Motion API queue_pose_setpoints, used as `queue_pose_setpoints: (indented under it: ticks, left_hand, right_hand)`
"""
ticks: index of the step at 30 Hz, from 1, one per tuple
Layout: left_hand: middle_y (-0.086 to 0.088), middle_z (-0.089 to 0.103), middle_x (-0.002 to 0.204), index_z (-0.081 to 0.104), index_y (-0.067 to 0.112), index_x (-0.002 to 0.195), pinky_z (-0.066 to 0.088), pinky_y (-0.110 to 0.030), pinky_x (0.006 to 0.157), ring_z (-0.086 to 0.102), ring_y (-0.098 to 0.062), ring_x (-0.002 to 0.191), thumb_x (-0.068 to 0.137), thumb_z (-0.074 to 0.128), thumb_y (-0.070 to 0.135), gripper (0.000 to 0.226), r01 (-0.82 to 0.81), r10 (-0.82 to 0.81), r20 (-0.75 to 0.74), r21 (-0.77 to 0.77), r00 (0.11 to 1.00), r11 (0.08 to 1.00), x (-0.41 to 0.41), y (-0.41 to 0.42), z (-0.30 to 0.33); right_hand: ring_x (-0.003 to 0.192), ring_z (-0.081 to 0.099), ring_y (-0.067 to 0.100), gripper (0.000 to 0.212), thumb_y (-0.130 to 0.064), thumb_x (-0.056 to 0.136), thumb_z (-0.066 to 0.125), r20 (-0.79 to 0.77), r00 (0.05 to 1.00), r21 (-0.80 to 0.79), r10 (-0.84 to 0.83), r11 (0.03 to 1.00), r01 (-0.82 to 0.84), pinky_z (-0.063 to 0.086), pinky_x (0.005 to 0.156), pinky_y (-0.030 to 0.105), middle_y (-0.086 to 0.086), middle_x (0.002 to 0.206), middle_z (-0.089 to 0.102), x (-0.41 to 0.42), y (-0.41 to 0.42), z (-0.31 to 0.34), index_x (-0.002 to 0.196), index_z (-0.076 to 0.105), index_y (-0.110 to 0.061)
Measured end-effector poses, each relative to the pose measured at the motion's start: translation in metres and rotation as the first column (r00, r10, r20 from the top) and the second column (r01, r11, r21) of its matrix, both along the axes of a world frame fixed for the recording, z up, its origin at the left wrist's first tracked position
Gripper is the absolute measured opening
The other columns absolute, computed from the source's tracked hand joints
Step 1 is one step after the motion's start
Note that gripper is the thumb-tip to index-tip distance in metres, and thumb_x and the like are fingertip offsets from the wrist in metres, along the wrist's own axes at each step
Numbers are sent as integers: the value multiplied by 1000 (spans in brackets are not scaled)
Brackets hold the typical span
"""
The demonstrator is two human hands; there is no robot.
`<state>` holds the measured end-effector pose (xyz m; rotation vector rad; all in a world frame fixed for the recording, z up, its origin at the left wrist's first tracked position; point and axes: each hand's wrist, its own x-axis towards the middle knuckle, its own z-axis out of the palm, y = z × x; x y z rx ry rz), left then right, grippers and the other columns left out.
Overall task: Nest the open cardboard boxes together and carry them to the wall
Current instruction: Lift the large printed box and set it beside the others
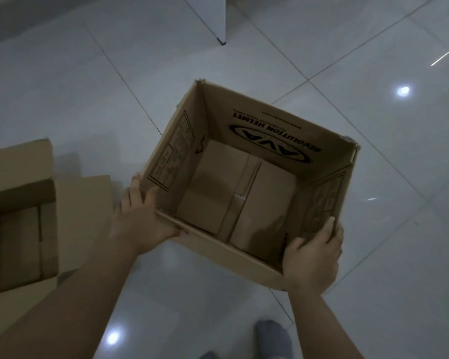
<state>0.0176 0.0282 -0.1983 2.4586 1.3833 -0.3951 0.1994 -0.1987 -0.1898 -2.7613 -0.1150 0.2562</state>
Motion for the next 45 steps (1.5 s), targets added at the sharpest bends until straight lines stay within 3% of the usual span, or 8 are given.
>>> queue_pose_setpoints:
  ticks: [11, 14, 18, 22, 30, 35, 41, 45]
  left_hand:
    - [-22, 28, 137, 43, 5, 120, 43, -57, 89, 38, -43, 116, 35, 71, 75, 114, -227, 224, 92, 25, 970, 974, 22, -28, 0]
    - [-30, 33, 135, 47, 0, 118, 40, -59, 91, 39, -48, 114, 36, 49, 84, 117, -309, 307, 92, 10, 947, 951, 32, -47, 6]
    - [-17, 12, 151, 11, 22, 141, 17, -60, 110, 19, -38, 135, 43, 39, 88, 121, -402, 416, 130, -120, 900, 908, 33, -72, 12]
    - [-20, 21, 151, 9, 15, 145, 24, -60, 110, 23, -38, 138, 76, 56, 61, 95, -431, 440, 328, -103, 836, 896, 34, -62, 26]
    - [-22, 25, 151, 7, 7, 147, 41, -54, 96, 39, -45, 128, 87, 57, 23, 79, -512, 510, 371, -101, 776, 853, 52, -53, 12]
    - [-17, 24, 151, 3, 14, 147, 48, -56, 84, 43, -43, 125, 89, 46, 36, 76, -583, 579, 345, -105, 739, 806, 65, -64, 17]
    - [-7, -2, 158, -15, 18, 145, 40, -54, 103, 27, -36, 139, 64, 39, 74, 113, -551, 626, 332, -298, 706, 779, 80, -69, 19]
    - [1, -16, 156, -17, 25, 145, 34, -53, 109, 6, -29, 145, 53, 57, 73, 127, -508, 606, 381, -333, 698, 794, 87, -70, 19]
  right_hand:
    - [127, 41, 33, 65, -6, 82, 50, 68, 965, 0, 252, 967, -253, 46, 86, 49, 12, 151, 29, 81, 37, -4, 142, 26, -11]
    - [130, 38, 31, 62, -7, 83, 48, 76, 938, -5, 339, 941, -339, 45, 90, 49, 10, 152, 28, 110, 49, -4, 142, 27, -12]
    - [137, 28, 31, 52, -10, 84, 51, 115, 875, -44, 470, 883, -468, 23, 112, 49, 12, 152, 28, 139, 60, 2, 135, 42, -11]
    - [142, 16, 32, 53, -15, 79, 55, 181, 934, 13, 309, 948, -317, 9, 114, 53, 12, 153, 26, 108, 50, 5, 131, 47, -18]
    - [142, -10, 40, 75, -6, 79, 56, -38, 999, 244, 6, 970, 3, 15, 114, 59, 15, 157, -4, 84, 60, -11, 144, 18, -10]
    - [142, -9, 39, 68, -6, 82, 52, -1, 995, 249, 105, 963, -101, 21, 112, 55, 15, 157, 0, 111, 79, -16, 143, 23, -7]
    - [142, -9, 37, 61, -14, 86, 50, 22, 965, 232, 260, 938, -258, 24, 111, 52, 12, 157, -1, 155, 118, -14, 142, 24, -8]
    - [143, -8, 38, 58, -23, 90, 48, 50, 931, 158, 362, 917, -366, 11, 117, 53, 14, 157, 0, 169, 141, -6, 142, 26, -10]
